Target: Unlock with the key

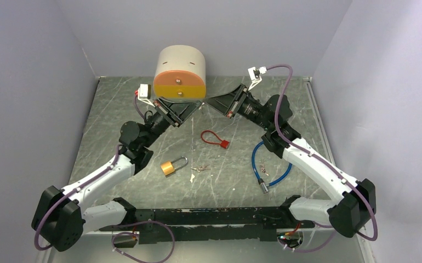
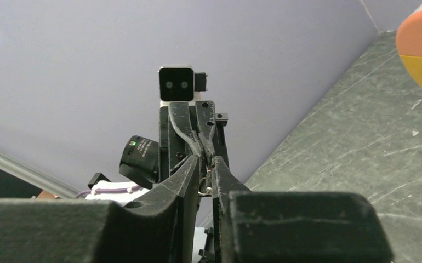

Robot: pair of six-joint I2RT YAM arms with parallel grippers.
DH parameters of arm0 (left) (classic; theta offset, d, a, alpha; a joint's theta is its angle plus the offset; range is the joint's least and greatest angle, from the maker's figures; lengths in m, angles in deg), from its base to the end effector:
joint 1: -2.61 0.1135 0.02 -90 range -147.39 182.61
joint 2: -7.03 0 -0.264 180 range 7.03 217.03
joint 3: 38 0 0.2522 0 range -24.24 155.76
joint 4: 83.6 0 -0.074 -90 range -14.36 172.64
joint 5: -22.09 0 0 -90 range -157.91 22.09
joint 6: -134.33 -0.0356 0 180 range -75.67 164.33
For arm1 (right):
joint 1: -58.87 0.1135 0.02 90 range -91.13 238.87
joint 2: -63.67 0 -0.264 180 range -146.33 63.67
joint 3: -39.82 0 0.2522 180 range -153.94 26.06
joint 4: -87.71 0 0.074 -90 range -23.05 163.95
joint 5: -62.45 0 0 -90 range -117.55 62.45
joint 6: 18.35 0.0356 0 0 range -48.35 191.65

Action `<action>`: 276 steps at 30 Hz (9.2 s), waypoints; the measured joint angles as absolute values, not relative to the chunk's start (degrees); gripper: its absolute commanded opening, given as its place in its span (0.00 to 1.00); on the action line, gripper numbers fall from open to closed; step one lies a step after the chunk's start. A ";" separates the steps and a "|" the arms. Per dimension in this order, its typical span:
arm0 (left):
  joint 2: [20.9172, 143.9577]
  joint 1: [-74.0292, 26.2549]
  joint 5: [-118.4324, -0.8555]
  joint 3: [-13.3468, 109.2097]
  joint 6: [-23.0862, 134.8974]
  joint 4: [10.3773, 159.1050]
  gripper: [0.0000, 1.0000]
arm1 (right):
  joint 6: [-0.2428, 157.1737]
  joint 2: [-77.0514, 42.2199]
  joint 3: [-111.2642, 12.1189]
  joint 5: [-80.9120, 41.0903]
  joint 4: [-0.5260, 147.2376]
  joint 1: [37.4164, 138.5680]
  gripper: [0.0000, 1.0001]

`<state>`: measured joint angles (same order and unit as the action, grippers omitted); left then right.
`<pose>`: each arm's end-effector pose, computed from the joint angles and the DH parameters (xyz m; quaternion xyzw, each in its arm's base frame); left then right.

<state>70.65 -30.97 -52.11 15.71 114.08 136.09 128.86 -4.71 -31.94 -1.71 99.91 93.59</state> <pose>0.1988 -0.1436 0.3604 -0.0412 0.5093 -0.7149 0.4774 0.2185 0.1703 0.4023 -0.0597 0.6128 0.6521 0.4424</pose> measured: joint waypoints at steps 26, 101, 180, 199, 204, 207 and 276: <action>55.96 -29.94 -38.41 25.69 85.80 100.51 0.70 | 95.94 -4.01 -53.66 24.00 64.52 88.25 0.00; 73.51 -30.47 -27.72 26.44 104.20 123.06 0.02 | 115.46 4.33 -28.48 13.62 92.98 90.04 0.54; 76.00 -30.42 -32.42 21.96 111.44 128.24 0.53 | 96.95 -0.80 -40.11 11.69 72.54 89.89 0.00; 80.04 -30.42 -36.73 21.00 120.38 138.97 0.59 | 97.82 -0.80 -39.67 14.05 74.97 89.26 0.00; 80.02 -30.42 -39.22 21.00 122.26 138.54 0.62 | 97.78 -0.71 -39.08 16.02 74.90 89.02 0.00; 79.61 -30.42 -40.73 21.00 124.05 135.87 0.63 | 97.69 -0.71 -39.02 16.37 74.88 88.91 0.00; 72.57 -30.42 -42.10 28.82 127.37 100.29 0.03 | 99.53 0.90 -36.42 21.51 68.59 88.89 0.77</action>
<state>72.57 -30.42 -42.10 28.82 127.37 100.29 99.53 0.90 -36.42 21.51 68.59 88.89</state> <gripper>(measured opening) 0.033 0.770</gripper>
